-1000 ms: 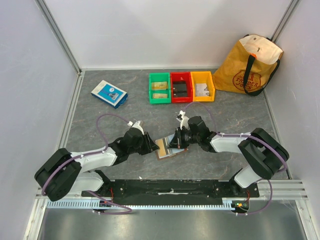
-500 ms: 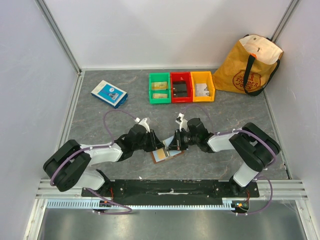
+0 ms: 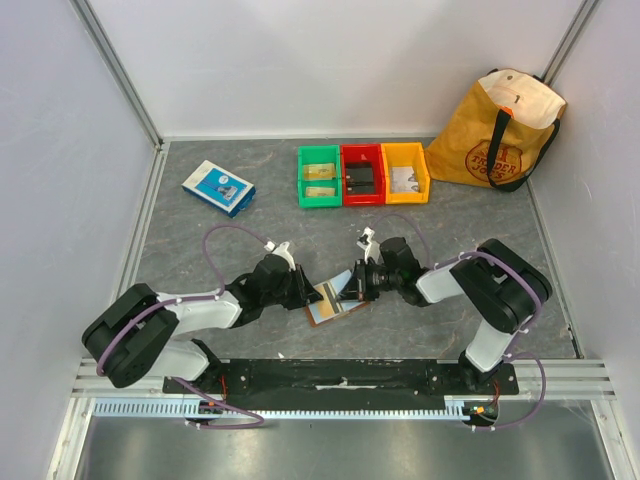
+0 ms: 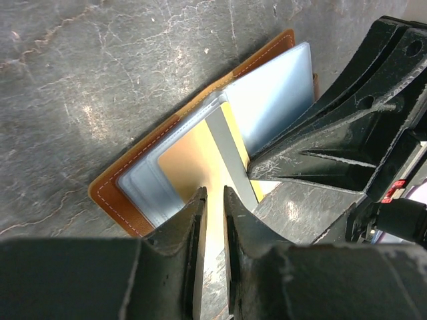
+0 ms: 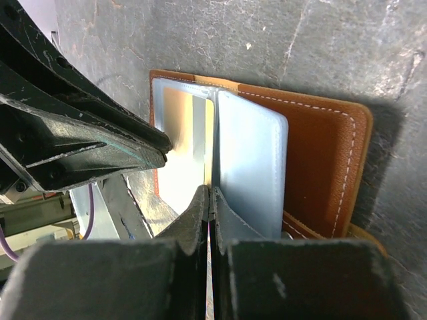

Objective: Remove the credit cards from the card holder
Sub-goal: Remove the credit card from the card holder.

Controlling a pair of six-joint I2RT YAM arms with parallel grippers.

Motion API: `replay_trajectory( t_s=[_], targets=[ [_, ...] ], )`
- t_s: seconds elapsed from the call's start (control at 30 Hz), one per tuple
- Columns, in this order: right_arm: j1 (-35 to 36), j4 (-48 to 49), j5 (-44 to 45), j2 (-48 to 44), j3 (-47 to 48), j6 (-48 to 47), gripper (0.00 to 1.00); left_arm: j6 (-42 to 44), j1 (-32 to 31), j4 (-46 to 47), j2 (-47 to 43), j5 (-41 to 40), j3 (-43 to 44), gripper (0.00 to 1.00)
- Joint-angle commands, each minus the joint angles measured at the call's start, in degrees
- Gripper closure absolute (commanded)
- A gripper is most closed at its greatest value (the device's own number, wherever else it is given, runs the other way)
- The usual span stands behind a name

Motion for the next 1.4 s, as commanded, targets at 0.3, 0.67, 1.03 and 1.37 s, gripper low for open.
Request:
replay_trajectory(
  t_s=[0.3, 0.67, 1.03, 1.37],
  targets=[
    [-3.1, -7.3, 4.9, -5.1, -0.5, -3.8, 1.00, 0.2, -0.2, -3.5, -0.4, -3.4, -0.5, 0.79],
    [-3.1, -8.2, 3.1, -4.3, 0.3, -4.6, 0.83, 0.6, -0.2, -3.4, 0.6, -2.5, 0.1, 0.79],
    [-3.1, -5.3, -0.1, 1.1, 1.6, -4.0, 0.74, 0.0, -0.2, -2.1, 1.2, -1.8, -0.6, 0.80],
    [-6.7, -9.8, 0.0, -4.6, 0.3, -6.3, 1.00, -0.5, -0.2, -1.9, 1.0, -2.0, -1.1, 0.80]
  ],
)
